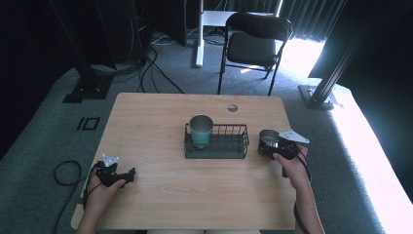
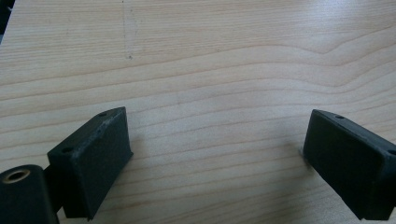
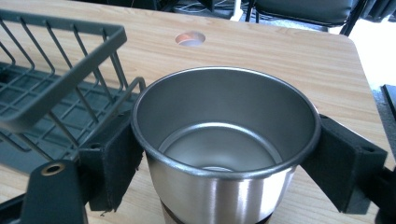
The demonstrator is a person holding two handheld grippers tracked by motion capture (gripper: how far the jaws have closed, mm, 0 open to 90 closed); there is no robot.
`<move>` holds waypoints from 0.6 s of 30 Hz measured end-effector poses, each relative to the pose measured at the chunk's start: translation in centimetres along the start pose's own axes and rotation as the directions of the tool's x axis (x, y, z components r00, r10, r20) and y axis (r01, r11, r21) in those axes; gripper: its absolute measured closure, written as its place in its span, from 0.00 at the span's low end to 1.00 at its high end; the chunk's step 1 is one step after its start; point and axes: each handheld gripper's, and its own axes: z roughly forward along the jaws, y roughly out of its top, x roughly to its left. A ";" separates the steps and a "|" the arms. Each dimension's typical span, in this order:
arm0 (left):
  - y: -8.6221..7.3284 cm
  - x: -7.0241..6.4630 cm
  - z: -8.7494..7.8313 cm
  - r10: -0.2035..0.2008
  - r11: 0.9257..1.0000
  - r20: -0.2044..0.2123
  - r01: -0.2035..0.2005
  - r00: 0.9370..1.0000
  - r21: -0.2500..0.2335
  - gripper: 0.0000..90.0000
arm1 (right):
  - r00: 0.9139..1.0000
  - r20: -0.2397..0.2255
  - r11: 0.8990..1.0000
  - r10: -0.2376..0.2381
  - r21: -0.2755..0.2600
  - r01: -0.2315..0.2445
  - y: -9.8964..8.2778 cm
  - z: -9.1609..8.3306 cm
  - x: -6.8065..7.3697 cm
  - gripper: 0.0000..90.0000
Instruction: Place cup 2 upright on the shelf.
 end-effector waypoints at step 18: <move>0.0 0.0 0.0 0.000 1.000 0.000 0.000 1.000 0.000 0.09 | 1.000 0.005 0.998 0.000 -0.058 0.000 2.9 -1.6 -0.2 0.20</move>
